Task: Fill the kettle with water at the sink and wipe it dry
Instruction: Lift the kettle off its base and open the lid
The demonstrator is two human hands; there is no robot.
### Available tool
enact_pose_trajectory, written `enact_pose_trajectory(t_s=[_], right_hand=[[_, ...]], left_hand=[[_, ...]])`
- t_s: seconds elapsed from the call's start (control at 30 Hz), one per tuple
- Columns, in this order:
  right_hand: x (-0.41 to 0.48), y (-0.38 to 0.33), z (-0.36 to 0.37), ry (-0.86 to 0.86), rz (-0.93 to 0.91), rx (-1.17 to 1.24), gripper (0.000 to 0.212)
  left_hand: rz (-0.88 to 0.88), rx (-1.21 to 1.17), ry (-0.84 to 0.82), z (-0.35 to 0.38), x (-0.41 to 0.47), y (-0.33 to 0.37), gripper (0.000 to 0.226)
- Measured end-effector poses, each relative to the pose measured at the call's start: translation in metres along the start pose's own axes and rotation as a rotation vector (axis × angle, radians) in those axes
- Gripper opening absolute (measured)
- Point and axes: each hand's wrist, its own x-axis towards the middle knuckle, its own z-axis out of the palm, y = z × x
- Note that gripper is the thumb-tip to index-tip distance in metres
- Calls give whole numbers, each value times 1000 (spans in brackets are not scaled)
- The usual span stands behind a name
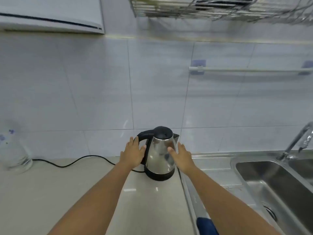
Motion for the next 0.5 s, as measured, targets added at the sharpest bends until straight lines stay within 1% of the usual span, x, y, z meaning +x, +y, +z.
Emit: enact_pose_trajectory(t_s=[0.1, 0.17, 0.27, 0.33, 0.4, 0.5], right_hand=[[20, 2, 11, 19, 99, 163, 79], [22, 1, 13, -4, 104, 321, 77], [36, 5, 22, -22, 99, 478, 80], [43, 9, 27, -28, 89, 552, 82], [46, 8, 31, -27, 96, 598, 78], [50, 9, 42, 26, 108, 650, 67]], left_hand=[[-23, -172, 29, 7, 23, -9, 64], [-10, -299, 41, 10, 31, -9, 67], [-20, -448, 70, 19, 51, -15, 68], [-30, -532, 92, 24, 61, -19, 57], [-43, -599, 125, 29, 66, -19, 42], [-32, -658, 186, 38, 71, -21, 37]])
